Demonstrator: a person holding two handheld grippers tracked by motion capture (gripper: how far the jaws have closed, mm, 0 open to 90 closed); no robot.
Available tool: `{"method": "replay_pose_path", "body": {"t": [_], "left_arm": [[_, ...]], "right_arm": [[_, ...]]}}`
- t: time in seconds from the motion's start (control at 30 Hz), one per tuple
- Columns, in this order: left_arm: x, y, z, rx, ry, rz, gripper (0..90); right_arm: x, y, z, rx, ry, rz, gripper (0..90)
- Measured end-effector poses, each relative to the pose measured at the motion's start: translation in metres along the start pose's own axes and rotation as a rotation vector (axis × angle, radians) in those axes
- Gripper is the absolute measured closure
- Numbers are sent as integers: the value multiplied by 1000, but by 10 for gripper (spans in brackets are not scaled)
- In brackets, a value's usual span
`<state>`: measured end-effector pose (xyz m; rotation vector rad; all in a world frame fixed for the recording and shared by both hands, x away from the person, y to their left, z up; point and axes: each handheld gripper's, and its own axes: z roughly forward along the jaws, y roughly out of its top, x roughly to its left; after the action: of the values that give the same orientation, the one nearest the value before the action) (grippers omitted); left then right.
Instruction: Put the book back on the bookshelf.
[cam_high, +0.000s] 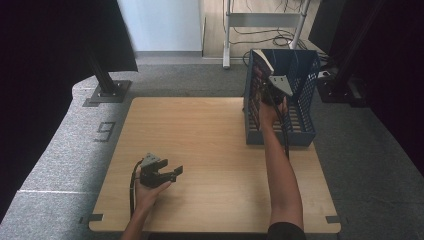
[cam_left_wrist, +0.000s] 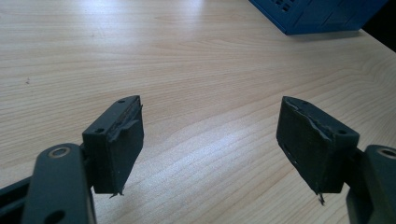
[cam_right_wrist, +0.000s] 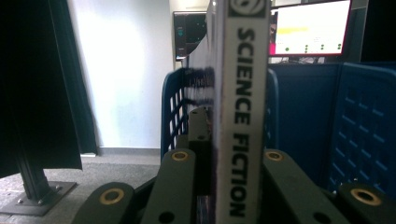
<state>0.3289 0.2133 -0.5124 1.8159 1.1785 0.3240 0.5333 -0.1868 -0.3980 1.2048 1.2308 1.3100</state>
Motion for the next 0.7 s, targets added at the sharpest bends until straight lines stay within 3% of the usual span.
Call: {"method": "replay_pose_path", "body": {"t": [0.2, 0.43, 0.7], "left_arm": [[0, 0, -1, -1, 0, 0, 233], [-3, 0, 0, 1, -2, 7, 232], [-9, 2, 0, -4, -8, 25, 232]], "right_arm": [[3, -13, 0, 22, 16, -12, 810], [6, -17, -13, 34, 37, -6, 798], [10, -17, -28, 85, 42, -85, 776]]}}
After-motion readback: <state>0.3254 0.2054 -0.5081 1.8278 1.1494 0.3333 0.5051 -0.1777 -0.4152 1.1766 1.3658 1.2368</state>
